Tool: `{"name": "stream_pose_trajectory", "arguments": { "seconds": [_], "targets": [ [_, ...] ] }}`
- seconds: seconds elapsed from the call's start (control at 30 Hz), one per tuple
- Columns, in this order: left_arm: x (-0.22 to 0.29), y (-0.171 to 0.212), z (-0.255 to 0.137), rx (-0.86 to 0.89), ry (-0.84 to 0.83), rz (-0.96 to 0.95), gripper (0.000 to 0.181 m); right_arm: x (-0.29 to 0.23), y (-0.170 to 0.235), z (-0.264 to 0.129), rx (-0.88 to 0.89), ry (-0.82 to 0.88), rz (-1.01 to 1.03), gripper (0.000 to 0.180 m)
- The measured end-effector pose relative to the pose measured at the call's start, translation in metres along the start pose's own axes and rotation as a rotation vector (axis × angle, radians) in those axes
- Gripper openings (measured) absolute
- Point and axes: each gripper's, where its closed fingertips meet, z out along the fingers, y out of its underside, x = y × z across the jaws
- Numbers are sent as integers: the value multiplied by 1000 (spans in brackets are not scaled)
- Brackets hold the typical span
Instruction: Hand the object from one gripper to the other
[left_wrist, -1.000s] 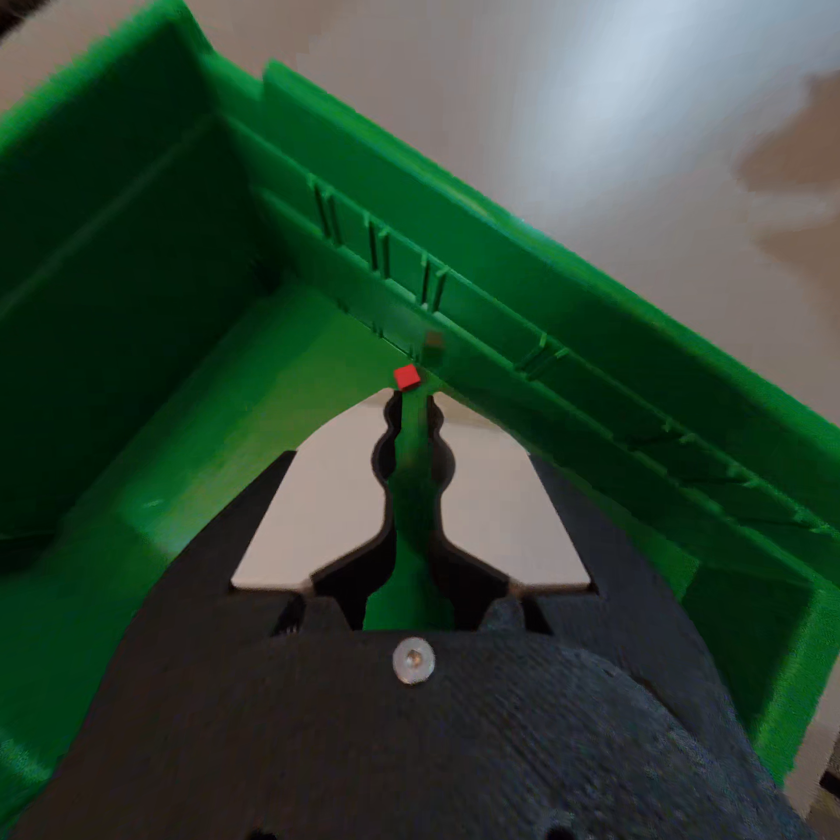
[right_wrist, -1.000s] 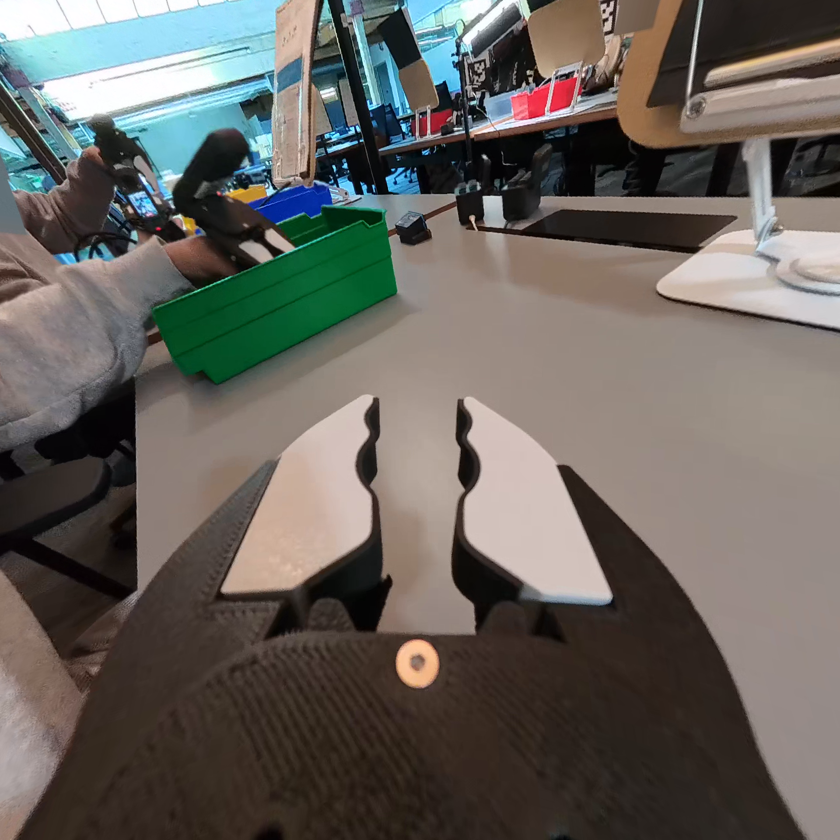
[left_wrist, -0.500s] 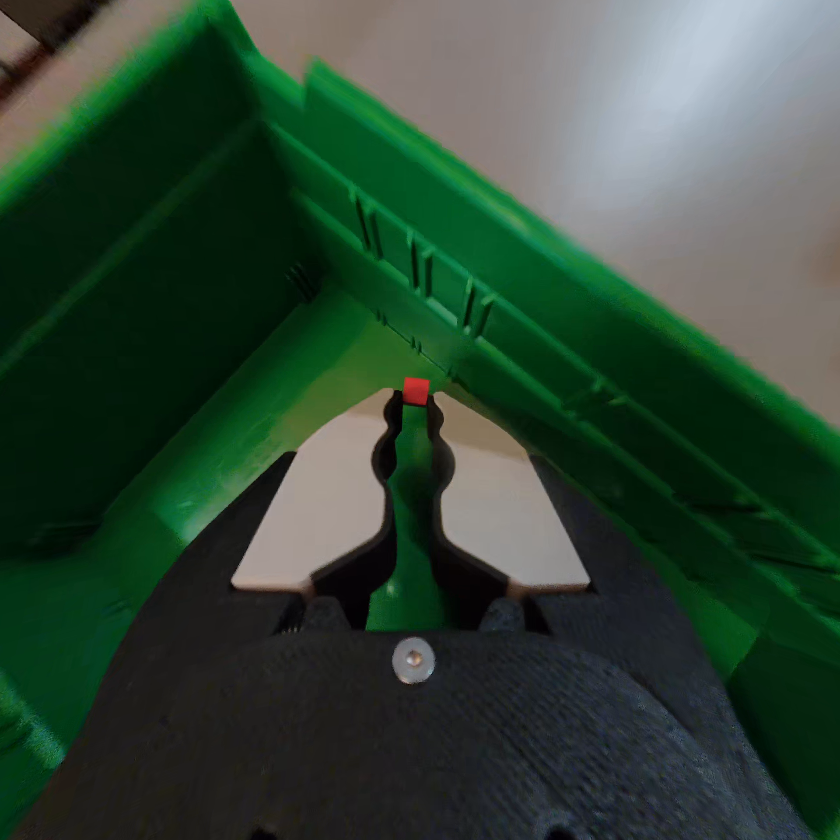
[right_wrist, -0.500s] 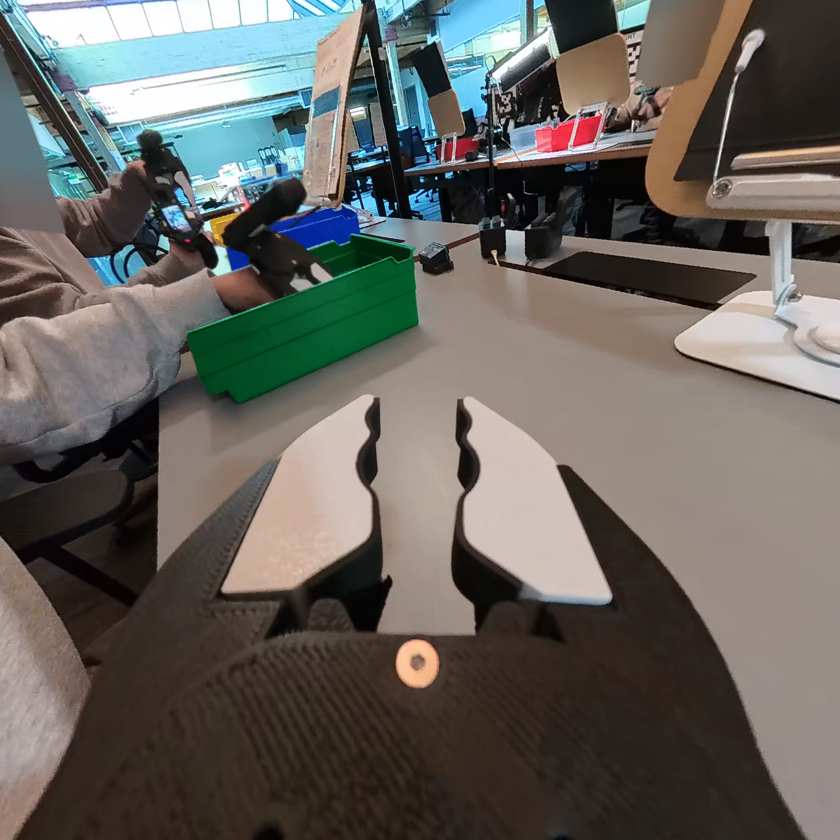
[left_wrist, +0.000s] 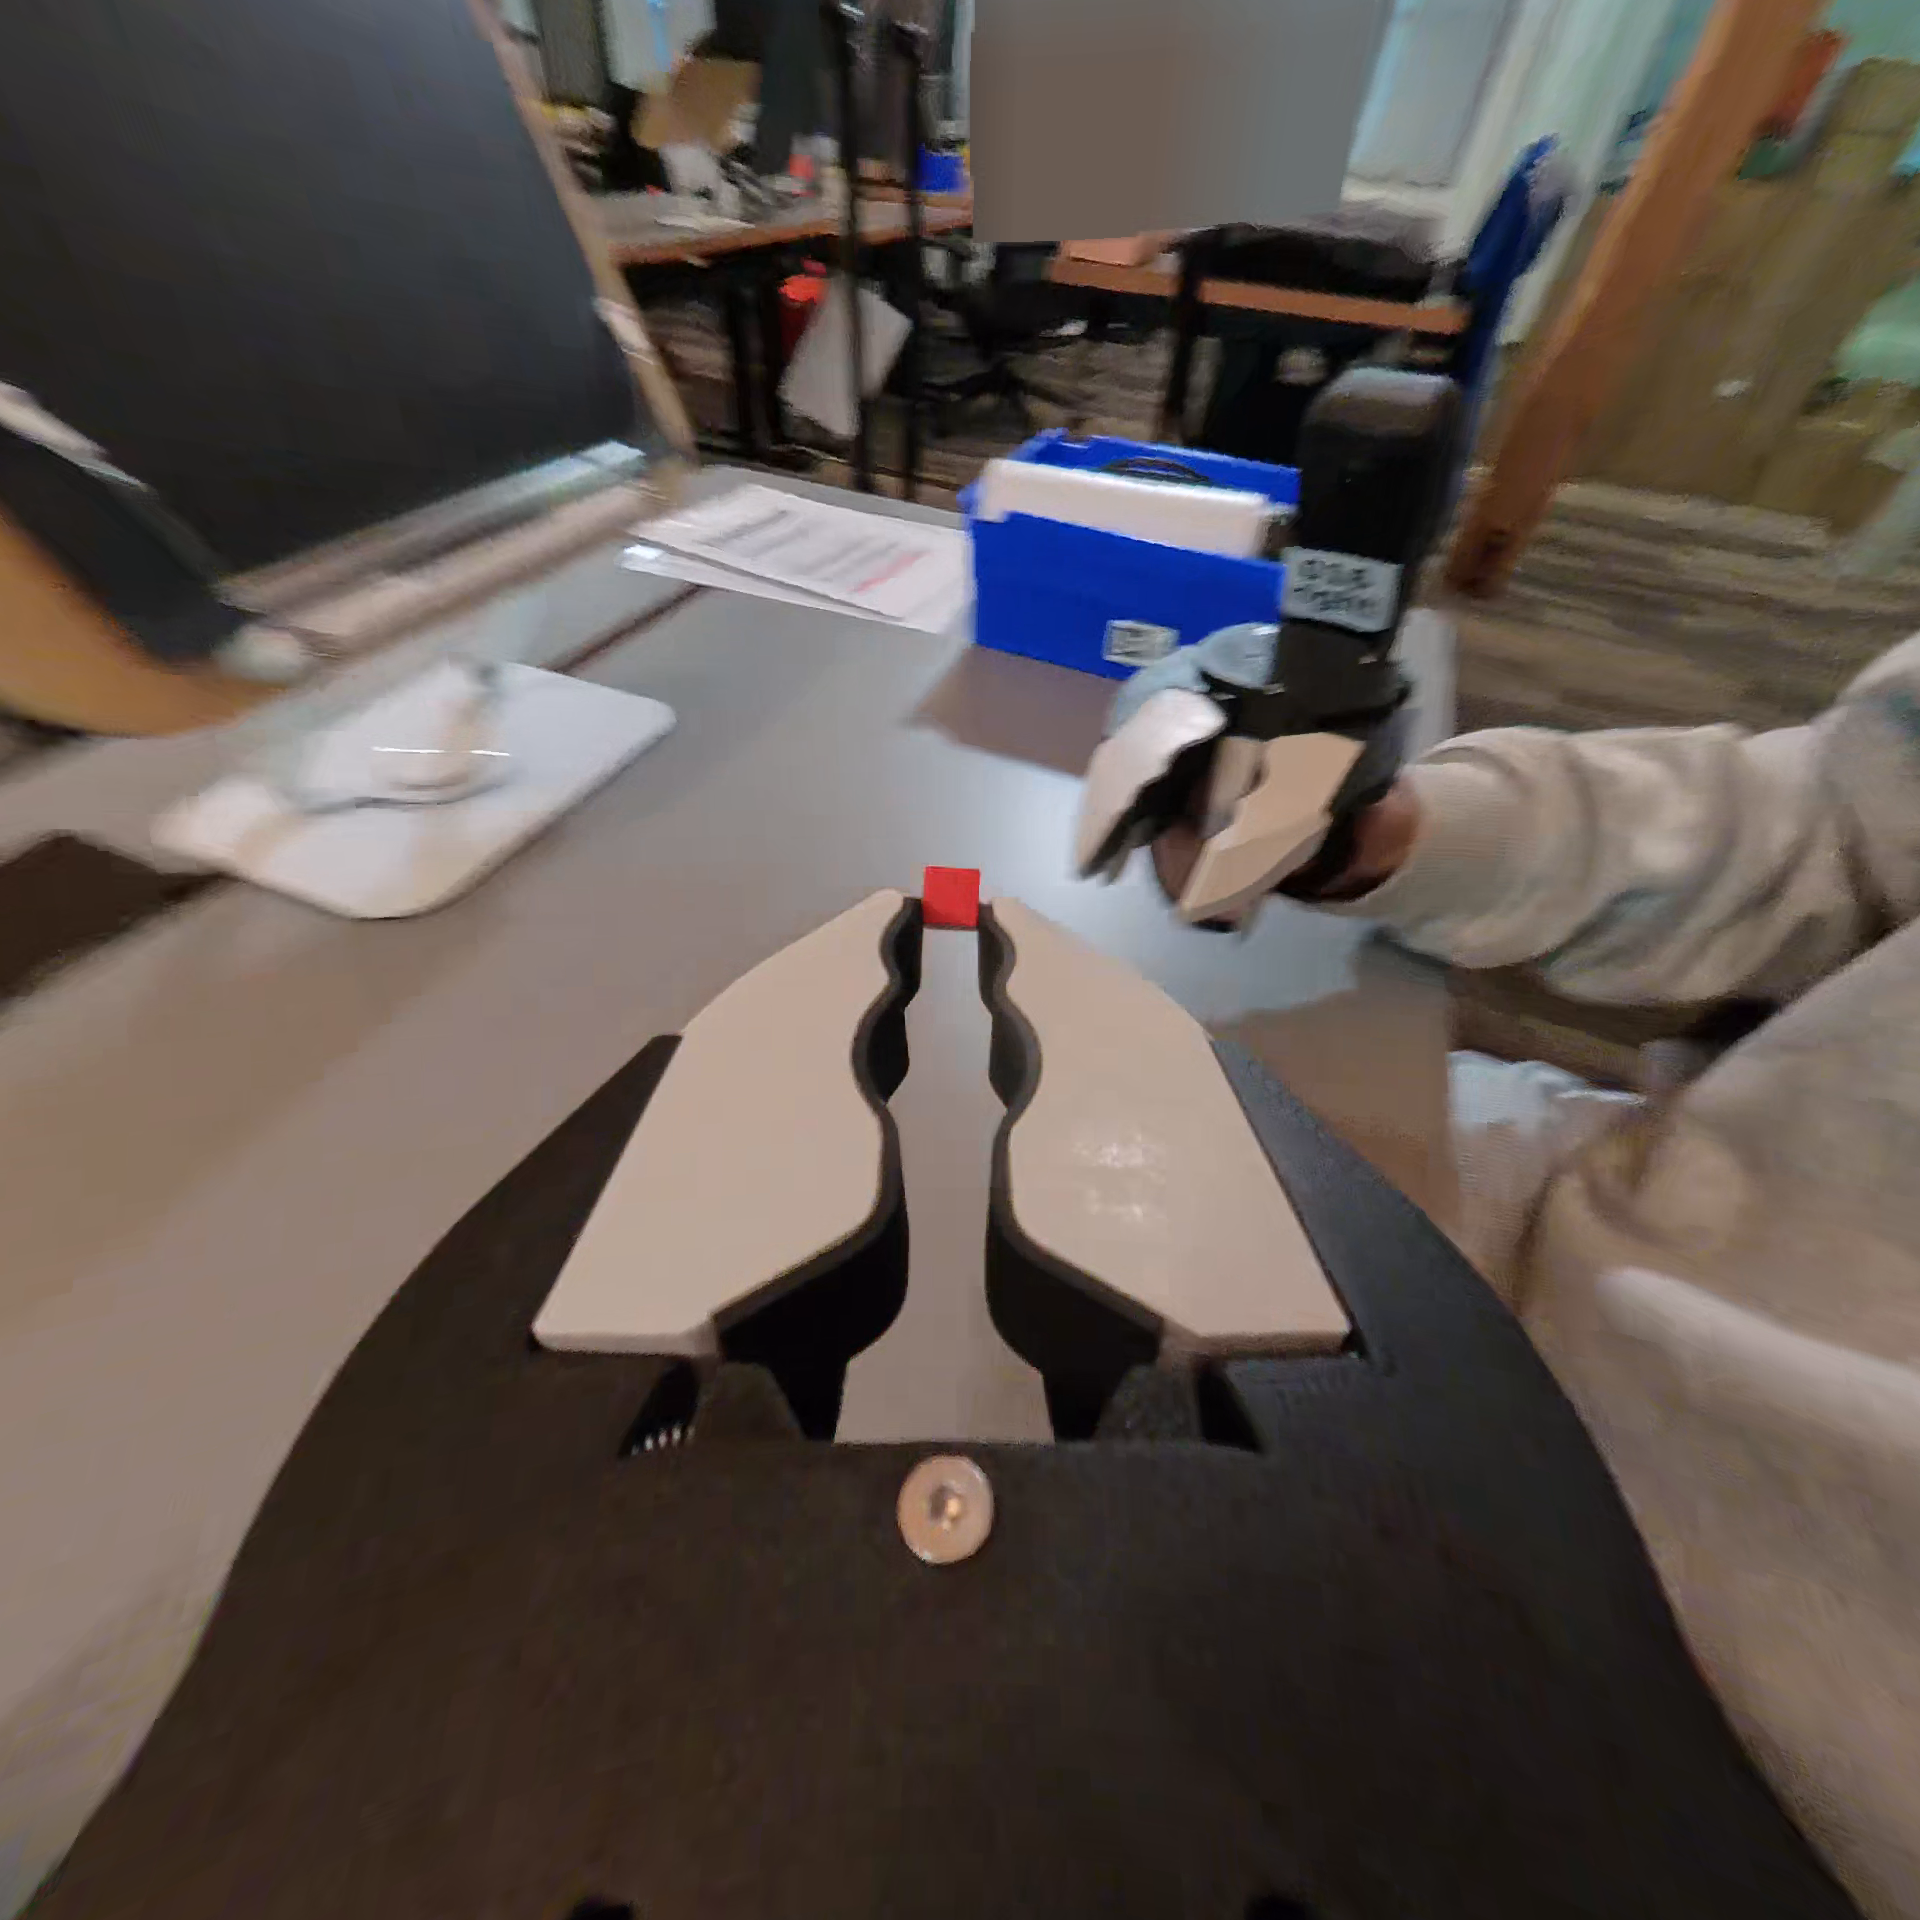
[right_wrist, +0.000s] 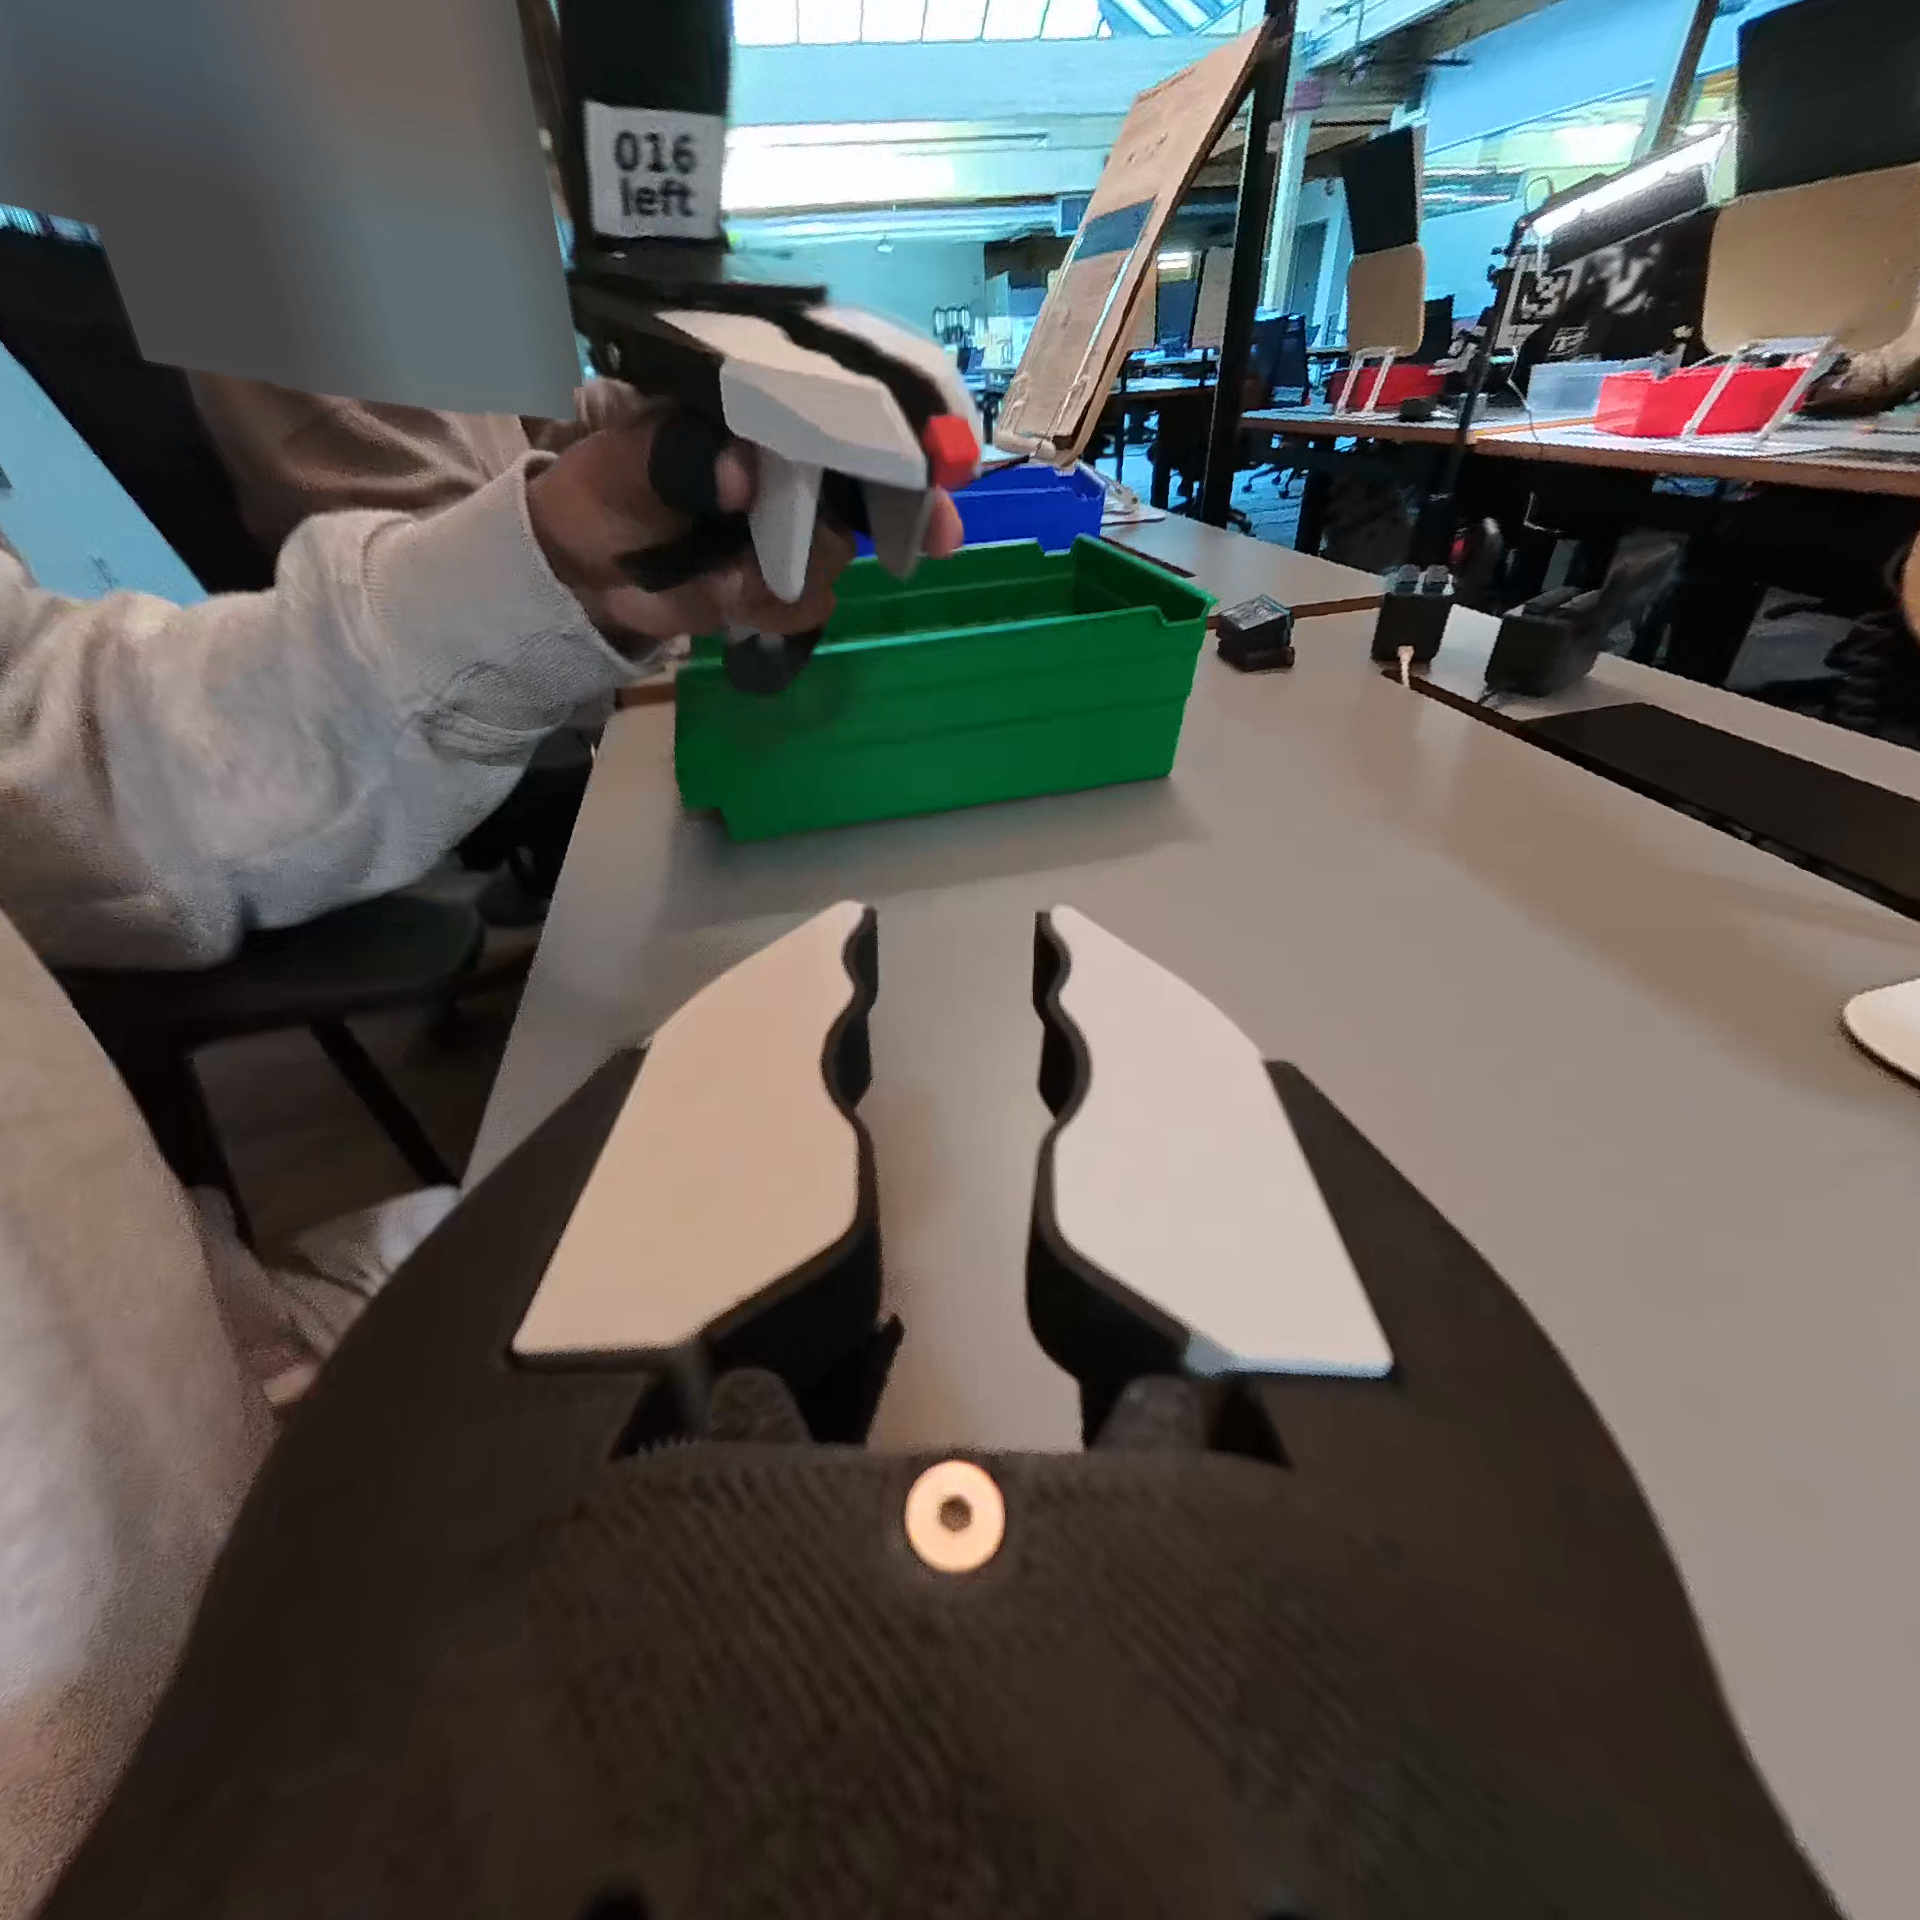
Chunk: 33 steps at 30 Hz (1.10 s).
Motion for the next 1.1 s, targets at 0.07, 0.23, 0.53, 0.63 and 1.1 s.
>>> {"name": "stream_pose_trajectory", "arguments": {
  "seconds": [0.07,0.23,0.53,0.63,1.1],
  "targets": [
    [30,23,43,-39,173,-156,11,0,11,-12,-13,20,-48,29],
    [70,87,104,-185,464,-459,14,2,53,-34,-225,-49,-207,28],
    [110,92,103,-250,892,-638,14,-32,41,-50,-80,-218,-111,21],
    [114,93,98,-261,963,-662,13,-43,50,-45,-135,-233,-139,23],
    [102,86,93,-153,956,-732,13,-39,47,-28,-121,-164,-170,11]
  ]
}}
